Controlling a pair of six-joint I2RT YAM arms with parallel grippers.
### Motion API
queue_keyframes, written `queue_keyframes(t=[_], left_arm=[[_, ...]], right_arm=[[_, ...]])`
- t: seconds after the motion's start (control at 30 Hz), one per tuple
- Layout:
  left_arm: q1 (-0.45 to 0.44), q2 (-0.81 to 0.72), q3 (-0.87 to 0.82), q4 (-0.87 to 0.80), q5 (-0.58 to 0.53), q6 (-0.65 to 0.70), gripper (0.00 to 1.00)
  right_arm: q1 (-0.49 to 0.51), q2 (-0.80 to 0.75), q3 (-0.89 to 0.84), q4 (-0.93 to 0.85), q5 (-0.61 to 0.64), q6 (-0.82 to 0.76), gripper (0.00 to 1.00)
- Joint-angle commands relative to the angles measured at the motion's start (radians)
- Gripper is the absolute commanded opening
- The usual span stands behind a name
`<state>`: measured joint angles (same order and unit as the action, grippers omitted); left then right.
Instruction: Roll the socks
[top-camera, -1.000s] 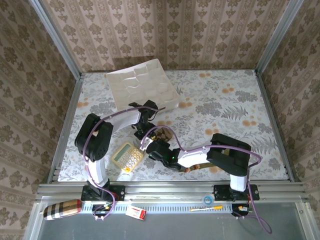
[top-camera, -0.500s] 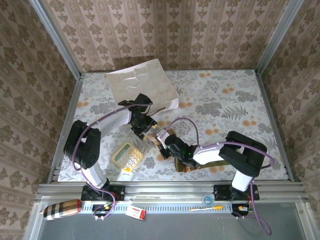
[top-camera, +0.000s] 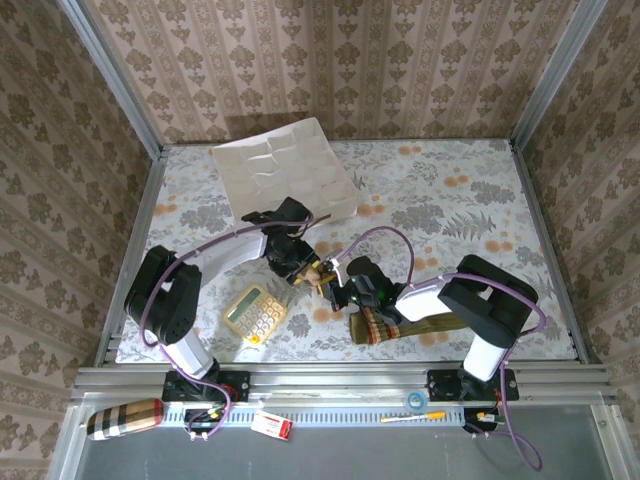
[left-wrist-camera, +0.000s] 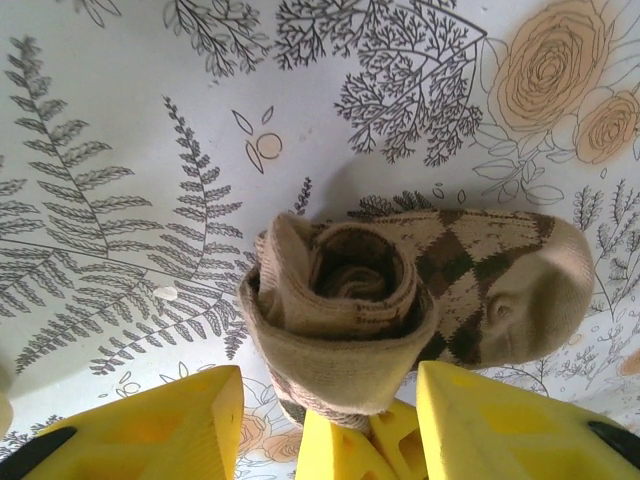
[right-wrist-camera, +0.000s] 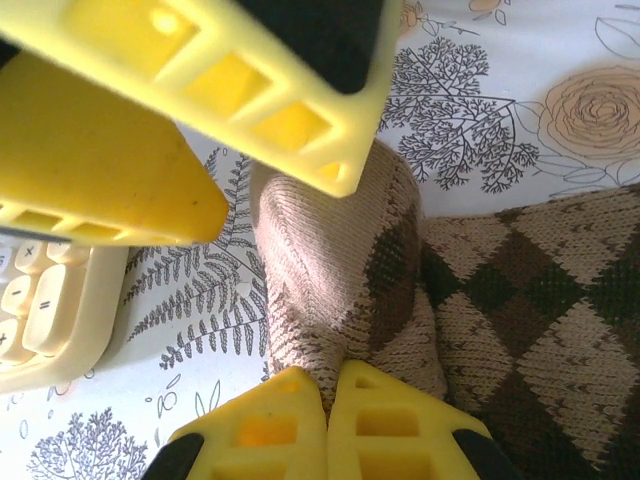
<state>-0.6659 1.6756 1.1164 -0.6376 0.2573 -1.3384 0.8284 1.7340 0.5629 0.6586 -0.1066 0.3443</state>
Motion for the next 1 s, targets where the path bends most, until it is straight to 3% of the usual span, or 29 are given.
queue_keyframes(t=[0.0, 0.33, 0.73, 0.87, 0.97], left_arm=[[-0.005, -0.004, -0.024, 0.005, 0.007, 0.011, 0.48], [-0.018, 0.017, -0.049, 0.046, 0.028, 0.022, 0.50], [-0.067, 0.150, -0.064, 0.068, 0.058, 0.041, 0.50], [-0.080, 0.205, -0.085, 0.049, 0.069, 0.043, 0.44], [-0.087, 0.232, -0.101, 0.025, 0.070, 0.046, 0.28]], right_arm=[[-0.032, 0.093, -0.077, -0.352, -0.006, 0.067, 0.00], [-0.092, 0.087, -0.080, -0.425, -0.037, 0.119, 0.00], [-0.158, 0.136, -0.080, -0.427, -0.105, 0.165, 0.00], [-0.164, 0.143, -0.074, -0.425, -0.099, 0.158, 0.00], [-0.164, 0.130, -0.056, -0.431, -0.094, 0.117, 0.00]])
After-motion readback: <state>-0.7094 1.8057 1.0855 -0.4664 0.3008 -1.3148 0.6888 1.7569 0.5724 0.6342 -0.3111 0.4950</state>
